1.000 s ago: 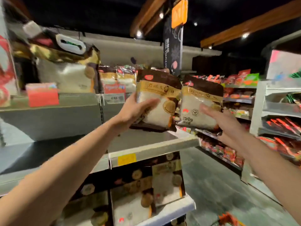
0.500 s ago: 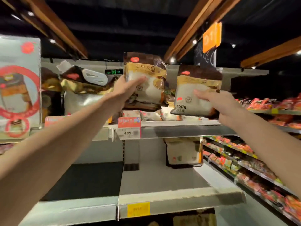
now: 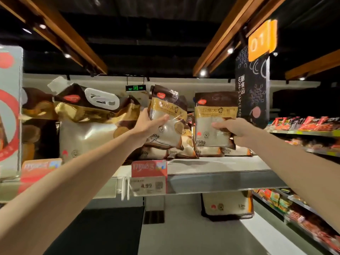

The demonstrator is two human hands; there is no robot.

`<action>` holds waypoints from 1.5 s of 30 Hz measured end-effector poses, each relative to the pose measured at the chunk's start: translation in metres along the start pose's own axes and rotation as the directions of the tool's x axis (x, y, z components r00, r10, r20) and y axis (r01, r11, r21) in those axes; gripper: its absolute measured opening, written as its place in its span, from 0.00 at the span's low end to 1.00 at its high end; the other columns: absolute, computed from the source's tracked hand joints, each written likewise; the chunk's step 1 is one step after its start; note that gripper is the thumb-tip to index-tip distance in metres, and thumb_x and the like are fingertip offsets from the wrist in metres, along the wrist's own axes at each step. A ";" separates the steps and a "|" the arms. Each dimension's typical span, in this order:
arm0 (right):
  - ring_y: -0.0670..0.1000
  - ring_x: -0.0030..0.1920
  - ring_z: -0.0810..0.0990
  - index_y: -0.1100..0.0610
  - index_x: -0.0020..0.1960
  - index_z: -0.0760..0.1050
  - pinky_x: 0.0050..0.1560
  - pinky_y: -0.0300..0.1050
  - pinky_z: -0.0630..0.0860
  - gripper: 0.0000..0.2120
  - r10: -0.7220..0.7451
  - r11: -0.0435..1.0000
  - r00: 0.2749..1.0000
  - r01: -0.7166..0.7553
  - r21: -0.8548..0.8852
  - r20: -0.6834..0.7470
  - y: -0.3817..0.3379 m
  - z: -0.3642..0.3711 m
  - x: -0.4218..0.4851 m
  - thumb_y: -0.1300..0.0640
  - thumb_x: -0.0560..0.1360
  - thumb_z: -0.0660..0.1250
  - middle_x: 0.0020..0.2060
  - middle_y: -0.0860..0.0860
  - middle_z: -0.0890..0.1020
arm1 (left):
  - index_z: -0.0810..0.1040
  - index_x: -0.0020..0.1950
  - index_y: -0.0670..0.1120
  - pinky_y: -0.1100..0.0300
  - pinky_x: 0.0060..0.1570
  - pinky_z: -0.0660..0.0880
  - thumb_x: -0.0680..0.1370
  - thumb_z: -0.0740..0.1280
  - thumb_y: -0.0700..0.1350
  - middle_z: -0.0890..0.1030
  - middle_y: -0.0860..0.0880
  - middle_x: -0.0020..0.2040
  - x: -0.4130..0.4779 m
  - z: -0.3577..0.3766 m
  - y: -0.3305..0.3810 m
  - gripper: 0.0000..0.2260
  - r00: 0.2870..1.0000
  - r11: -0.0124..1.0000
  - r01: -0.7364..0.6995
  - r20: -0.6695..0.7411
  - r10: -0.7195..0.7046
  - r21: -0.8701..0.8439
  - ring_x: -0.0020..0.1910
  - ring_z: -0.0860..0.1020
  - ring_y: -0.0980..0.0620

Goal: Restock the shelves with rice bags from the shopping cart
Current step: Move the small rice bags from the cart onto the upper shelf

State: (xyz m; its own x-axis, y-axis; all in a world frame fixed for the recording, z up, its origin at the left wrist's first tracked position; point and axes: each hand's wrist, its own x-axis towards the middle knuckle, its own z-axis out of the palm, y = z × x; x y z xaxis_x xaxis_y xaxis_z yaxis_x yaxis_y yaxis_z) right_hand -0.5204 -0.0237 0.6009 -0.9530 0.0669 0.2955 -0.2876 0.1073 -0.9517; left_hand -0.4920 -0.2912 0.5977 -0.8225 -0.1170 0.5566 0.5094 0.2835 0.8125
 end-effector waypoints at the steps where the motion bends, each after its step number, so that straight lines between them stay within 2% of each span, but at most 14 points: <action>1: 0.54 0.53 0.82 0.57 0.58 0.76 0.44 0.48 0.79 0.20 0.011 0.999 1.000 -0.011 -0.036 -0.004 0.002 0.002 0.012 0.60 0.68 0.77 0.53 0.53 0.83 | 0.69 0.70 0.47 0.47 0.64 0.74 0.72 0.76 0.54 0.79 0.47 0.62 0.007 0.001 -0.006 0.31 1.000 1.000 -0.002 0.001 0.002 0.010 0.60 0.78 0.47; 6: 0.54 0.51 0.83 0.57 0.59 0.76 0.49 0.51 0.81 0.23 0.061 0.975 0.997 -0.049 -0.215 0.050 0.009 0.005 0.066 0.56 0.66 0.79 0.52 0.54 0.83 | 0.65 0.76 0.44 0.47 0.70 0.66 0.65 0.76 0.67 0.72 0.45 0.72 0.030 0.010 -0.023 0.47 0.989 0.990 0.138 0.055 -0.139 0.017 0.70 0.71 0.44; 9: 0.53 0.49 0.83 0.57 0.57 0.78 0.46 0.49 0.81 0.17 0.062 0.957 0.993 -0.031 -0.288 0.100 0.021 0.009 0.081 0.57 0.70 0.76 0.52 0.54 0.84 | 0.67 0.75 0.46 0.48 0.70 0.64 0.71 0.73 0.63 0.72 0.45 0.72 0.047 0.013 -0.037 0.39 0.979 0.979 0.205 0.026 -0.204 -0.005 0.69 0.70 0.44; 12: 0.55 0.51 0.84 0.53 0.56 0.78 0.54 0.56 0.81 0.22 0.033 0.908 0.995 0.008 -0.418 0.092 0.044 0.009 0.096 0.48 0.67 0.79 0.50 0.53 0.85 | 0.60 0.78 0.50 0.44 0.71 0.63 0.69 0.74 0.64 0.68 0.47 0.75 0.059 0.015 -0.054 0.44 0.975 0.973 0.223 -0.003 -0.224 -0.063 0.71 0.68 0.43; 16: 0.51 0.51 0.80 0.49 0.56 0.77 0.53 0.47 0.77 0.23 -0.176 0.634 0.979 0.190 -0.750 0.100 0.042 0.004 0.102 0.37 0.67 0.74 0.48 0.46 0.82 | 0.62 0.77 0.48 0.47 0.70 0.65 0.72 0.73 0.61 0.70 0.47 0.73 0.068 0.014 -0.064 0.39 0.969 0.964 0.239 -0.039 -0.245 -0.116 0.70 0.70 0.44; 19: 0.50 0.38 0.78 0.53 0.51 0.77 0.40 0.44 0.76 0.26 -0.085 0.527 0.989 0.145 -0.837 0.118 0.039 0.003 0.097 0.31 0.68 0.69 0.40 0.49 0.81 | 0.71 0.69 0.47 0.46 0.64 0.74 0.62 0.75 0.64 0.80 0.45 0.62 0.067 0.015 -0.068 0.40 0.974 0.966 0.218 -0.028 -0.224 -0.141 0.59 0.79 0.44; 22: 0.48 0.26 0.70 0.59 0.47 0.75 0.24 0.36 0.69 0.18 0.299 0.642 0.951 -0.143 -0.753 0.075 0.027 -0.003 0.089 0.45 0.71 0.74 0.35 0.52 0.76 | 0.73 0.68 0.46 0.44 0.64 0.73 0.59 0.76 0.66 0.82 0.46 0.59 0.067 0.016 -0.073 0.42 0.970 0.960 0.238 -0.016 -0.243 -0.147 0.59 0.79 0.43; 25: 0.53 0.39 0.84 0.64 0.61 0.74 0.36 0.41 0.82 0.23 0.466 0.719 0.867 -0.254 -0.647 0.177 0.018 -0.011 0.083 0.62 0.68 0.77 0.54 0.59 0.81 | 0.73 0.68 0.48 0.44 0.63 0.74 0.55 0.77 0.68 0.83 0.47 0.58 0.070 0.014 -0.079 0.46 0.971 0.958 0.234 -0.009 -0.239 -0.164 0.57 0.81 0.44; 27: 0.56 0.45 0.85 0.62 0.61 0.73 0.43 0.46 0.84 0.25 0.413 0.745 0.894 -0.221 -0.630 0.174 0.023 -0.010 0.078 0.65 0.66 0.78 0.56 0.59 0.80 | 0.73 0.69 0.48 0.45 0.62 0.75 0.54 0.78 0.68 0.83 0.47 0.58 0.065 0.016 -0.074 0.48 0.972 0.962 0.236 0.018 -0.236 -0.139 0.57 0.81 0.44; 30: 0.57 0.45 0.84 0.61 0.59 0.72 0.39 0.45 0.83 0.25 0.342 0.763 0.929 -0.185 -0.620 0.143 0.032 -0.008 0.077 0.67 0.66 0.78 0.55 0.58 0.77 | 0.76 0.65 0.47 0.48 0.56 0.79 0.74 0.74 0.54 0.85 0.47 0.53 0.054 0.023 -0.065 0.23 0.980 0.974 0.194 0.065 -0.188 -0.116 0.52 0.83 0.46; 34: 0.56 0.48 0.83 0.60 0.58 0.72 0.39 0.43 0.83 0.22 0.395 0.741 0.901 -0.197 -0.642 0.180 0.027 -0.011 0.074 0.66 0.68 0.77 0.57 0.58 0.76 | 0.79 0.61 0.49 0.48 0.55 0.80 0.78 0.71 0.48 0.86 0.48 0.49 0.050 0.028 -0.062 0.13 0.978 0.976 0.190 0.106 -0.180 -0.101 0.49 0.84 0.47; 38: 0.57 0.50 0.84 0.60 0.58 0.74 0.43 0.45 0.83 0.24 0.363 0.753 0.911 -0.164 -0.638 0.194 0.027 -0.011 0.070 0.66 0.66 0.78 0.58 0.58 0.77 | 0.80 0.60 0.49 0.51 0.51 0.81 0.77 0.71 0.47 0.87 0.49 0.47 0.049 0.026 -0.062 0.12 0.974 0.978 0.190 0.144 -0.176 -0.087 0.47 0.85 0.48; 41: 0.56 0.45 0.84 0.59 0.55 0.74 0.31 0.42 0.81 0.25 0.229 0.793 0.969 -0.131 -0.594 0.092 0.035 -0.007 0.067 0.65 0.62 0.81 0.52 0.56 0.79 | 0.78 0.61 0.49 0.53 0.47 0.81 0.77 0.71 0.47 0.87 0.49 0.48 0.051 0.025 -0.055 0.12 0.971 0.983 0.176 0.173 -0.164 -0.059 0.47 0.85 0.48; 45: 0.51 0.40 0.83 0.61 0.57 0.74 0.30 0.37 0.80 0.26 0.171 0.751 0.985 -0.118 -0.650 0.019 0.035 -0.005 0.052 0.56 0.64 0.81 0.47 0.54 0.80 | 0.76 0.61 0.47 0.56 0.41 0.81 0.75 0.73 0.49 0.86 0.46 0.50 0.050 0.022 -0.038 0.17 0.972 0.987 0.163 0.174 -0.157 -0.017 0.44 0.85 0.48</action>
State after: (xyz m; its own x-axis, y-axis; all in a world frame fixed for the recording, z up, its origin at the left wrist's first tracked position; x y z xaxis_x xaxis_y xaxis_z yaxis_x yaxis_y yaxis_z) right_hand -0.5797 -0.0118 0.5832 -0.9898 0.0658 0.1264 -0.0411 0.7174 -0.6955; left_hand -0.5581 -0.2874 0.5907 -0.9237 0.0075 0.3831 0.3731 0.2445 0.8950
